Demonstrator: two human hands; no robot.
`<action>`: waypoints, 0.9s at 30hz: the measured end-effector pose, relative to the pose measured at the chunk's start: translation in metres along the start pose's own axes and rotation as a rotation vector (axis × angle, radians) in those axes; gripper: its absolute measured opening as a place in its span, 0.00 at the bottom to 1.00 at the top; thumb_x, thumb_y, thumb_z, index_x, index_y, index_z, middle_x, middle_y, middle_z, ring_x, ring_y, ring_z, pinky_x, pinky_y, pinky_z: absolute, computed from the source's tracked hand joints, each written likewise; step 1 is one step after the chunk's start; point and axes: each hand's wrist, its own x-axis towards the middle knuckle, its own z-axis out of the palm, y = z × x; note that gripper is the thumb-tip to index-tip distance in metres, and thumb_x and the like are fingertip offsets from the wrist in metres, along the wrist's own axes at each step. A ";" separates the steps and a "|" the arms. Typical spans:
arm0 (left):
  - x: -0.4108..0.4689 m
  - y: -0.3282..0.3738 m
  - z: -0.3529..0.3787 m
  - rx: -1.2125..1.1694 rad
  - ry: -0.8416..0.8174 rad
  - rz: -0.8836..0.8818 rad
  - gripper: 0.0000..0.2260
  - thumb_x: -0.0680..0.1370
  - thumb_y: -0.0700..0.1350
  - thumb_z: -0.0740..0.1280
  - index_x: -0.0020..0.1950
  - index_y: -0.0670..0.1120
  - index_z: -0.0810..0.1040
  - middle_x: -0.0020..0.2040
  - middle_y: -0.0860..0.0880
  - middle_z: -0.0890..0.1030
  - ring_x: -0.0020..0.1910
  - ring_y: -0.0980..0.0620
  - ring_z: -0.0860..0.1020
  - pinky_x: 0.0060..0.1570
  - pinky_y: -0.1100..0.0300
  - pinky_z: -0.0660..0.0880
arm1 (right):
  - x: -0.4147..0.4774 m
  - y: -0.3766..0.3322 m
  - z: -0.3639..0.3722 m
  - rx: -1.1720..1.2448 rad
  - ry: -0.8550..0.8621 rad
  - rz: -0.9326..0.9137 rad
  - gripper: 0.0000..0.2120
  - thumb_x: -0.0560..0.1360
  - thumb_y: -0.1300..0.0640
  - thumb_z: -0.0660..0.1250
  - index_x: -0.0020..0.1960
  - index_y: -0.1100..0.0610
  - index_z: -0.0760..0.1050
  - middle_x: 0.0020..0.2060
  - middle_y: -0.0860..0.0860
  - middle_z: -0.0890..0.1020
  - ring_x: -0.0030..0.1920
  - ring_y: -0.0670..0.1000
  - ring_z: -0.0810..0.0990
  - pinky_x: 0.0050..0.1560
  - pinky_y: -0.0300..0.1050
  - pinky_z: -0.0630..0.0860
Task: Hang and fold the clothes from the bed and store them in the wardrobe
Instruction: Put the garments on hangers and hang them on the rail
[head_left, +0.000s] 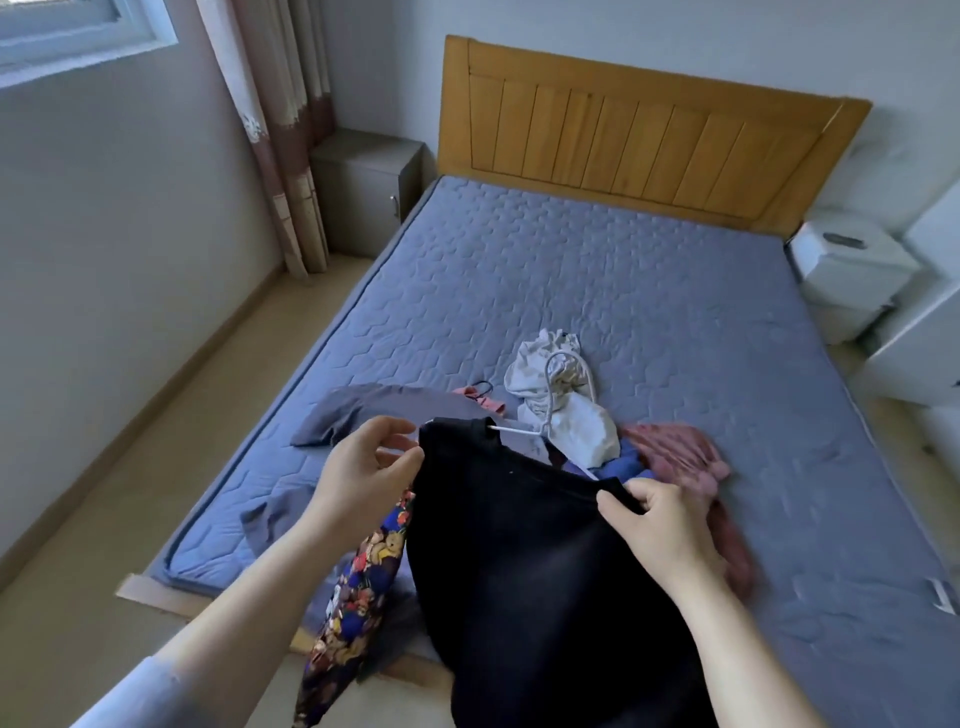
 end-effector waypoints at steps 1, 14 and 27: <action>0.007 -0.001 0.004 0.004 -0.013 -0.007 0.08 0.76 0.43 0.67 0.53 0.54 0.77 0.44 0.57 0.82 0.40 0.66 0.79 0.34 0.71 0.72 | 0.003 0.003 0.003 -0.001 -0.001 0.017 0.20 0.71 0.51 0.71 0.27 0.54 0.66 0.20 0.47 0.66 0.25 0.43 0.63 0.30 0.48 0.64; 0.124 -0.029 0.031 0.038 -0.229 0.004 0.09 0.76 0.43 0.67 0.55 0.52 0.77 0.45 0.55 0.82 0.39 0.65 0.79 0.33 0.75 0.70 | 0.048 0.009 0.051 -0.161 0.006 0.177 0.19 0.71 0.47 0.70 0.28 0.46 0.62 0.23 0.48 0.63 0.26 0.48 0.59 0.27 0.46 0.56; 0.227 -0.081 0.067 0.146 -0.378 -0.065 0.08 0.76 0.43 0.67 0.55 0.51 0.77 0.44 0.59 0.80 0.39 0.66 0.78 0.33 0.75 0.67 | 0.139 0.025 0.126 -0.261 -0.061 0.291 0.20 0.70 0.43 0.66 0.33 0.59 0.67 0.28 0.55 0.73 0.30 0.54 0.71 0.29 0.47 0.63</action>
